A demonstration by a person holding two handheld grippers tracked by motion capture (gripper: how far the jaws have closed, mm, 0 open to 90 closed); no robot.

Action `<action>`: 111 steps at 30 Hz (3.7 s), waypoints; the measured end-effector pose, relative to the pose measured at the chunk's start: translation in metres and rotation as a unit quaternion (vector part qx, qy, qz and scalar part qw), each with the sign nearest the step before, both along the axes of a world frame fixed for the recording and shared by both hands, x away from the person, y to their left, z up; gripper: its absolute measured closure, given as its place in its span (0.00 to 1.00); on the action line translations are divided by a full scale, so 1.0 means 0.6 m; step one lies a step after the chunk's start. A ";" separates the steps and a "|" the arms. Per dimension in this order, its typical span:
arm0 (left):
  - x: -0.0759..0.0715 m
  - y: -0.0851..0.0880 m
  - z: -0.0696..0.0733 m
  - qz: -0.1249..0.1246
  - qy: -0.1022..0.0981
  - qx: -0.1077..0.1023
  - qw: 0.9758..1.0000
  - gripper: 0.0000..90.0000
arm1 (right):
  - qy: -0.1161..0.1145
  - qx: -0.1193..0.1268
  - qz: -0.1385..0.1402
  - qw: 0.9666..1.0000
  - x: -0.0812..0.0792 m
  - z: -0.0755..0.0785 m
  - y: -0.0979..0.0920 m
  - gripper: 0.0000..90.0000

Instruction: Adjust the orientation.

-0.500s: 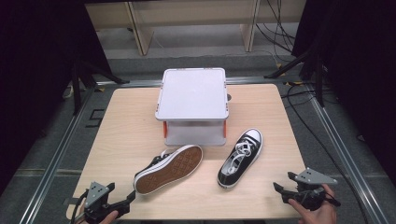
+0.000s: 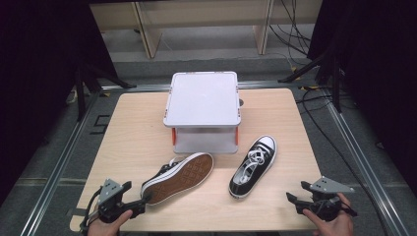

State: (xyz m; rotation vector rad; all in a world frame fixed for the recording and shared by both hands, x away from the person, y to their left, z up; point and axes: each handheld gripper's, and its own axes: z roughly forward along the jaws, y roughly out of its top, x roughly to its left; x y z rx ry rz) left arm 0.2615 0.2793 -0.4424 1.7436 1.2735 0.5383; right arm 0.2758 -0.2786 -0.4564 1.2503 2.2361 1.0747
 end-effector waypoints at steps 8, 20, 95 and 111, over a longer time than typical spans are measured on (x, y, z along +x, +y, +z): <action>0.075 -0.010 0.018 0.002 0.022 0.017 1.000 0.17 | 0.000 0.009 -0.002 1.000 -0.001 0.000 0.000 0.36; 0.119 -0.007 0.000 -0.010 0.064 0.038 0.997 0.17 | -0.006 -0.004 0.022 1.000 0.000 -0.004 0.008 0.36; -0.004 -0.080 0.025 -0.215 0.044 0.128 0.967 0.27 | -0.007 0.000 0.042 0.999 -0.002 -0.001 0.012 0.37; 0.019 -0.107 0.009 -0.242 0.055 0.160 0.955 0.35 | -0.003 0.003 0.045 0.999 0.002 -0.003 0.011 0.37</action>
